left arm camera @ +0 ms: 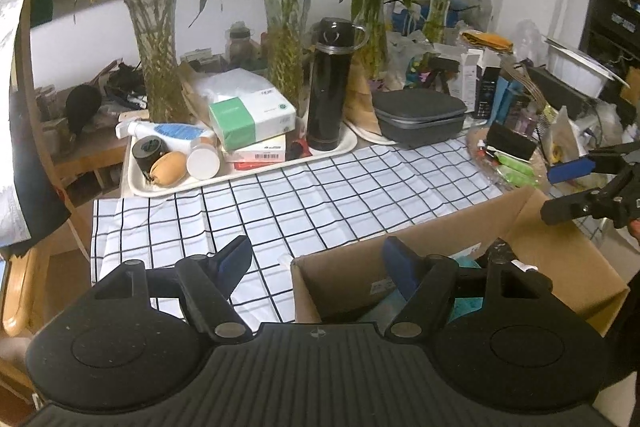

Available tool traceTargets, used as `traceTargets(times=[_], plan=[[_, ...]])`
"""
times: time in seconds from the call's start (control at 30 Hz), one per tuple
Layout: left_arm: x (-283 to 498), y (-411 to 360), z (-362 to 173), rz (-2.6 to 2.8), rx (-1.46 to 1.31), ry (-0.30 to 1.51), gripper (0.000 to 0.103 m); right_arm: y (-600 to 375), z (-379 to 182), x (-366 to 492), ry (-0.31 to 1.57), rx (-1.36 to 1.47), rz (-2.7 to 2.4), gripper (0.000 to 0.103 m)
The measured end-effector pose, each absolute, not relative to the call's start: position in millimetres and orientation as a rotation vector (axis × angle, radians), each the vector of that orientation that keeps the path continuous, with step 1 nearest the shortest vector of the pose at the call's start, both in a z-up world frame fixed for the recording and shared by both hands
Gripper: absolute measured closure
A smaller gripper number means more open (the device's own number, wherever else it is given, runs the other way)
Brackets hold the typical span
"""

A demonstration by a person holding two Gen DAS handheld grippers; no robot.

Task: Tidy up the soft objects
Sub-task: 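Move the left tool toward the white strip on the cloth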

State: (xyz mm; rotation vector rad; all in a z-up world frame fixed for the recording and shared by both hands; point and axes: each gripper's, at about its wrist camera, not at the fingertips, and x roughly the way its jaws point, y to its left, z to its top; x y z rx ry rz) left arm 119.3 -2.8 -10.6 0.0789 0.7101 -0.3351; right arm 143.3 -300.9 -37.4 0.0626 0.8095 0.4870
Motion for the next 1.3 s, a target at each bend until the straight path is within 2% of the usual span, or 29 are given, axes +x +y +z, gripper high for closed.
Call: traceTargets(times=[0.97, 1.3], plan=[[132, 10, 2, -0.276, 0.044, 0.703, 0.031, -307, -40, 159, 0.669, -0.053, 0.338, 0.000], [170, 7, -17, -0.306, 0.051, 0.800, 0.031, -297, -46, 177, 0.689, -0.089, 0.356, 0.000]])
